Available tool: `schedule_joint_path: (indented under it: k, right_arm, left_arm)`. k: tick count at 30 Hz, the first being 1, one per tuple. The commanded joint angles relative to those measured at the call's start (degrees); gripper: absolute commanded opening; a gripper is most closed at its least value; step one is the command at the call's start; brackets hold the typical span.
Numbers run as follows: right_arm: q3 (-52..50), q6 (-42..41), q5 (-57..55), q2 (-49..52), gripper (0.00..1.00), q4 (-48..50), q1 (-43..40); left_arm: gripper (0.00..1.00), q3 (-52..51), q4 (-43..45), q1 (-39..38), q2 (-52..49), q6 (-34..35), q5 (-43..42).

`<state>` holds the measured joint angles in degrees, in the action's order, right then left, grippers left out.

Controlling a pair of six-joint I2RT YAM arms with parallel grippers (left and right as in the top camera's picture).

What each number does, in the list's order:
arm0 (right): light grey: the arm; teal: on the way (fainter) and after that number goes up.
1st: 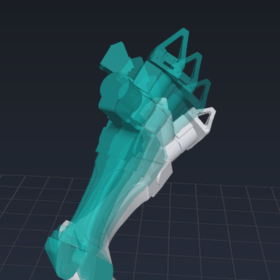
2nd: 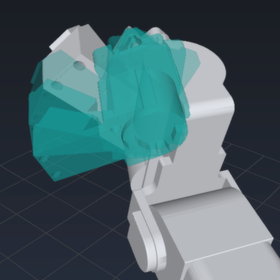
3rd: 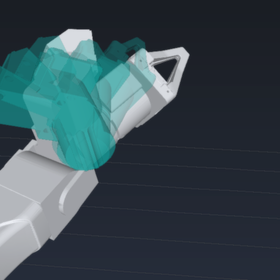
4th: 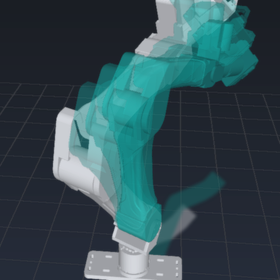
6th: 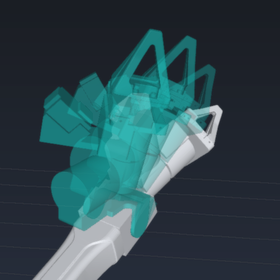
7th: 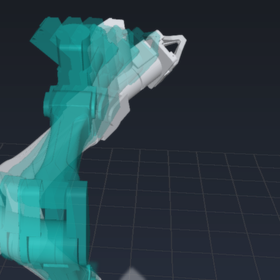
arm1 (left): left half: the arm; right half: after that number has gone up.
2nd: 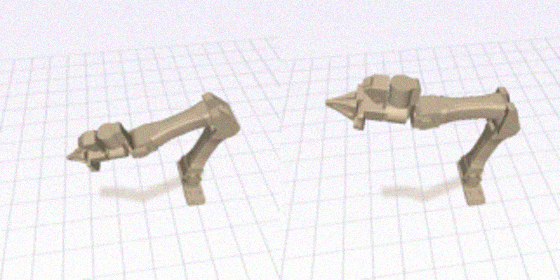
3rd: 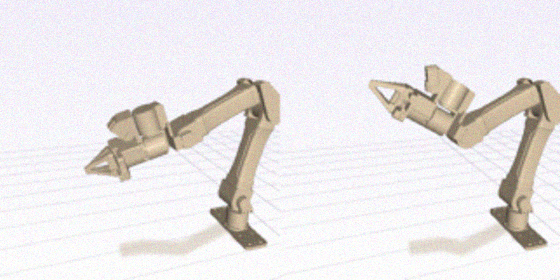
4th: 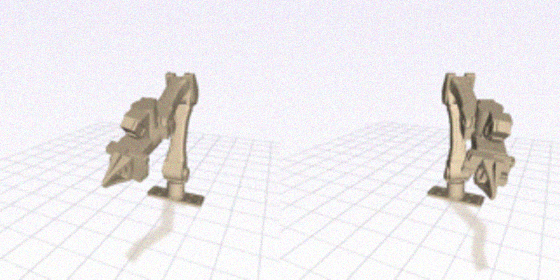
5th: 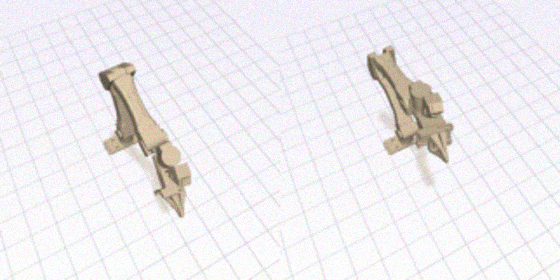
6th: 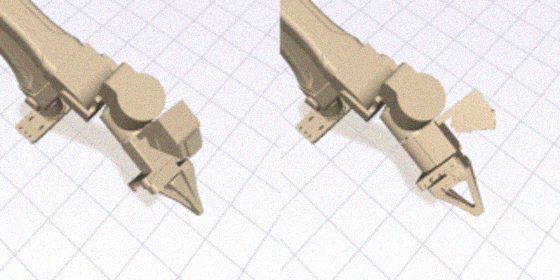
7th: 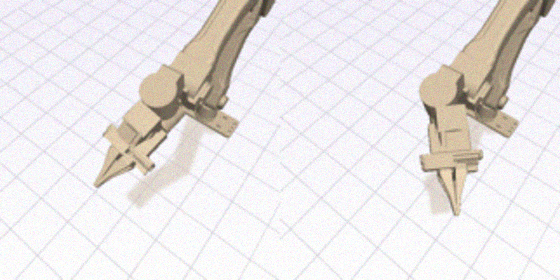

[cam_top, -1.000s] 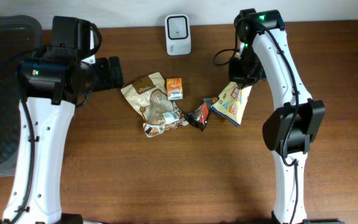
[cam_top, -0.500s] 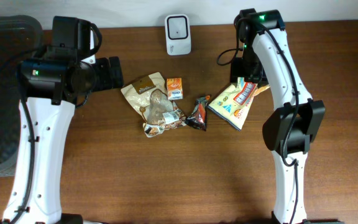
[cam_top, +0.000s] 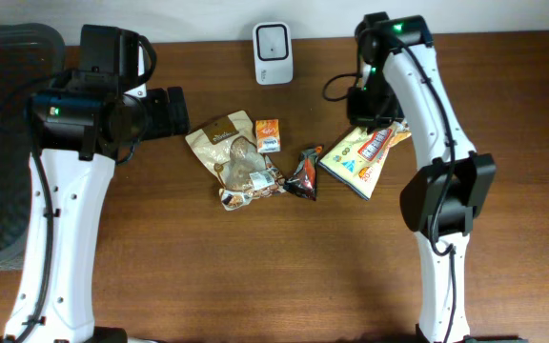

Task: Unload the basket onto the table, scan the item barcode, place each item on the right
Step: 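Drag the yellow bag right, away from the pile, then reach the right gripper into the pile and grasp the black-orange packet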

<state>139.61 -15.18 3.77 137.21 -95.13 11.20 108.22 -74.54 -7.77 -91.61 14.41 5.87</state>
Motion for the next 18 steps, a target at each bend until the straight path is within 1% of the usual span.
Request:
schedule_joint_path:
  k: [1, 3, 4, 7, 11, 13, 18]
  right_arm:
    - [0.07, 1.07, 3.54, 0.46, 0.38, 0.50, 4.70]
    - [0.07, 1.05, 3.50, 0.87, 0.62, 0.48, 6.91]
    - [0.04, 1.03, 3.19, 1.18, 0.64, 0.46, 8.07]
    - [0.04, -0.35, 2.80, 2.21, 0.66, 0.46, 10.80]
    - [-0.70, -7.91, -3.91, 3.04, 0.70, 1.07, 13.46]
    - [-1.27, -10.23, -4.26, 3.04, 0.70, 1.55, 14.01]
    - [-4.96, -12.44, -4.28, 3.04, 0.70, 5.18, 14.08]
  left_arm:
    - [0.99, 0.35, -0.11, -0.07, -0.22, 0.55, 0.42]
    - [0.99, 0.35, -0.11, -0.07, -0.22, 0.55, 0.42]
    - [0.99, 0.35, -0.11, -0.07, -0.22, 0.55, 0.42]
    - [0.99, 0.35, -0.11, -0.07, -0.22, 0.55, 0.42]
    - [0.99, 0.35, -0.11, -0.07, -0.22, 0.55, 0.42]
    - [0.99, 0.35, -0.09, -0.07, -0.22, 0.55, 0.42]
    - [0.99, 0.35, -0.09, 0.00, -0.20, 0.55, 0.42]
